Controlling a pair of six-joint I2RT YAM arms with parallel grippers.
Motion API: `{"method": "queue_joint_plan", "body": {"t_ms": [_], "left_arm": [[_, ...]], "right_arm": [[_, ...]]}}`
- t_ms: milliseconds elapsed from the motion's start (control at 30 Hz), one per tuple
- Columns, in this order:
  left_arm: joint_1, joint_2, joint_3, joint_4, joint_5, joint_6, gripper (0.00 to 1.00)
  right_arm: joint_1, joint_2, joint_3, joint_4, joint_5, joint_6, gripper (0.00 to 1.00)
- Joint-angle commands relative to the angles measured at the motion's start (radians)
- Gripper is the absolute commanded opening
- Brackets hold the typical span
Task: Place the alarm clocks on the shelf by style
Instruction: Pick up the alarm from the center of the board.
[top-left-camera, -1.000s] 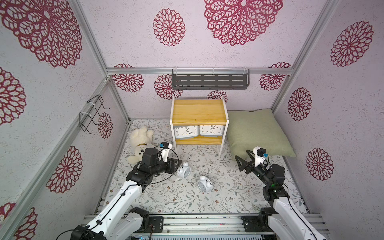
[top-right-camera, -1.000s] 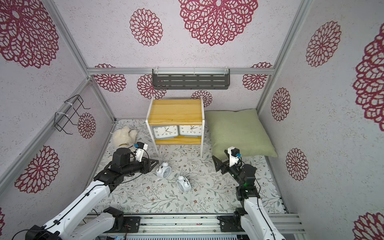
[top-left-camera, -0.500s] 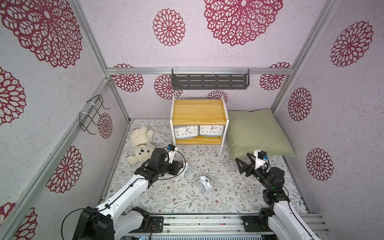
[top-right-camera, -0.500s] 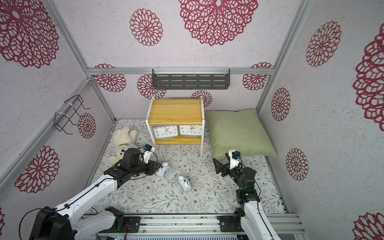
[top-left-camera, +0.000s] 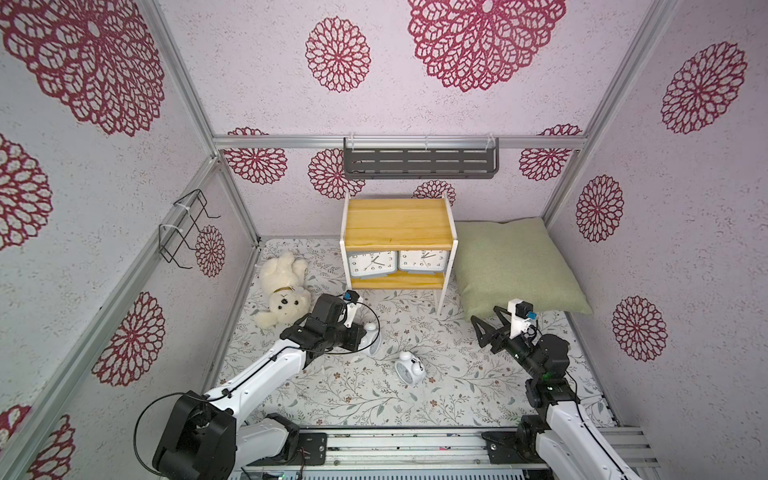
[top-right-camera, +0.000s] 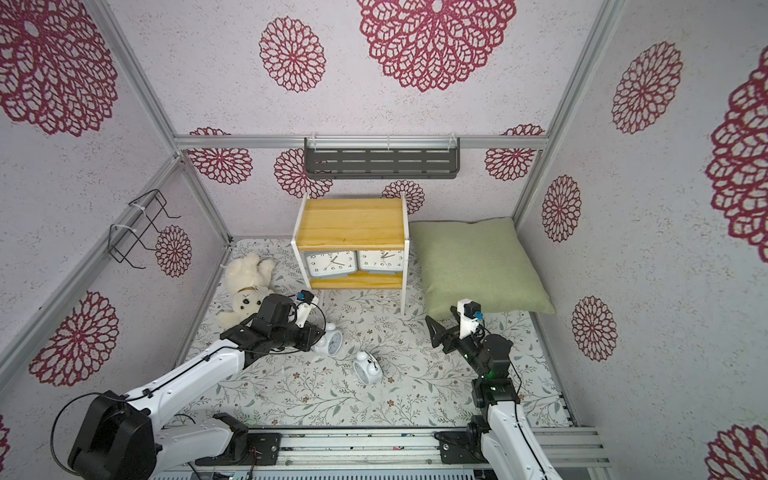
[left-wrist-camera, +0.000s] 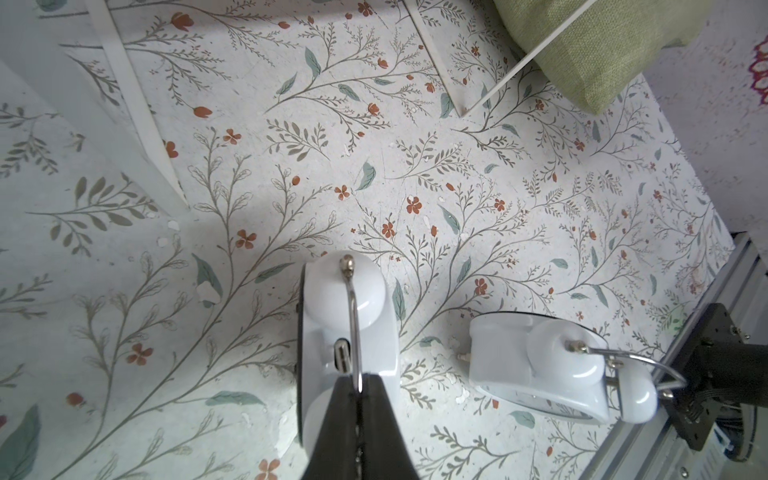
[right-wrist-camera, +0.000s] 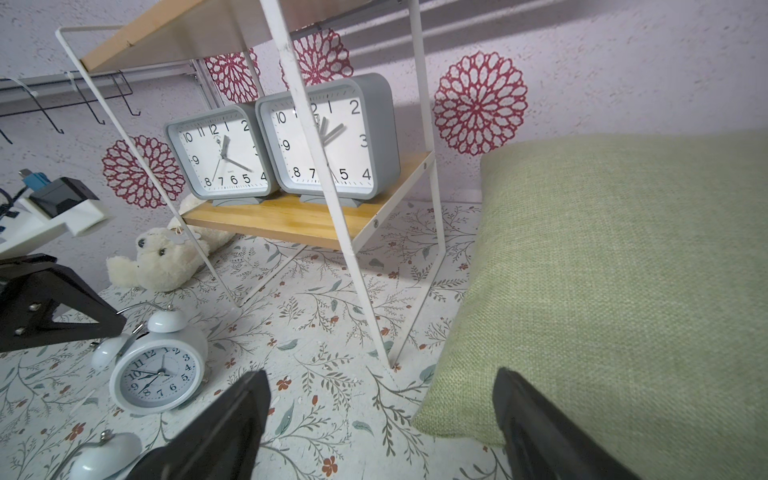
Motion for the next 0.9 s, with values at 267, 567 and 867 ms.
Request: {"method": "queue_joint_plan", "body": {"t_ms": [267, 567, 867], "left_arm": [[-0.019, 0.027, 0.168, -0.142, 0.097, 0.151, 0.00], [-0.018, 0.148, 0.429, -0.339, 0.303, 0.411, 0.00], [-0.040, 0.368, 0.824, -0.692, 0.363, 0.668, 0.00]], "right_arm": [[0.049, 0.032, 0.035, 0.126, -0.223, -0.032, 0.88], [0.142, 0.216, 0.255, -0.035, -0.512, -0.189, 0.84], [0.259, 0.400, 0.540, -0.358, -0.582, -0.385, 0.74]]}}
